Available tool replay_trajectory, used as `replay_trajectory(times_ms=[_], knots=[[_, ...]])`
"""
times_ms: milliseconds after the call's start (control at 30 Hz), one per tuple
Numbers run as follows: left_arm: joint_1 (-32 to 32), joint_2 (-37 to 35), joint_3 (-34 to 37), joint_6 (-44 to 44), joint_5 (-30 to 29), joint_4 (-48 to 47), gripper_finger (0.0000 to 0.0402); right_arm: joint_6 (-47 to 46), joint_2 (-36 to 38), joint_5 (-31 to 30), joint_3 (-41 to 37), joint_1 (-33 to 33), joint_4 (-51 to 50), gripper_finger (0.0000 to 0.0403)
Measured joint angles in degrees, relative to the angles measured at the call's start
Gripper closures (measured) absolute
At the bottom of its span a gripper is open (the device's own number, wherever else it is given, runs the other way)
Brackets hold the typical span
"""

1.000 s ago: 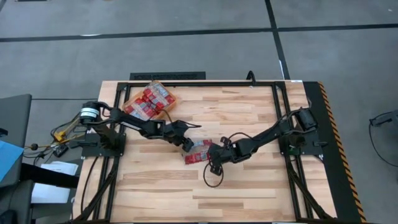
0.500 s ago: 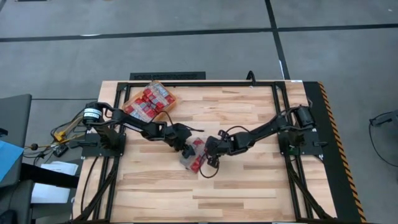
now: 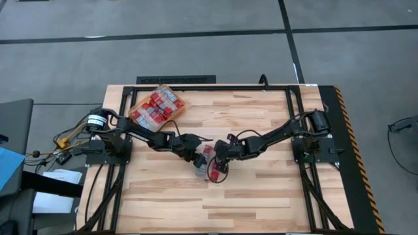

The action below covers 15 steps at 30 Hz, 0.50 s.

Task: Sort popcorn bags into baskets
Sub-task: Put the red popcorn pack into the orange bin

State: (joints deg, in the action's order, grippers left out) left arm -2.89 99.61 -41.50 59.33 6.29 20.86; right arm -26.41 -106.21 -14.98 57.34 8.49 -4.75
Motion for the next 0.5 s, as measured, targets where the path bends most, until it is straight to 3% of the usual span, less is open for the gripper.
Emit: replay_trajectory(times_ms=[300,433,500], knots=[[-2.7,0.0,0.0,3.3,-6.6,-0.3,0.0332,0.1,0.5,0.0,0.0,0.0,0.8,0.0384],[-3.3,0.0,0.0,4.5,-9.5,-0.3,0.0387,0.1,4.1,0.1,-0.1,0.2,-0.5,0.0372],[-3.5,0.0,0.0,5.5,-10.5,-0.3,0.0395,0.1,6.6,0.0,-0.1,0.6,-2.6,0.0369]])
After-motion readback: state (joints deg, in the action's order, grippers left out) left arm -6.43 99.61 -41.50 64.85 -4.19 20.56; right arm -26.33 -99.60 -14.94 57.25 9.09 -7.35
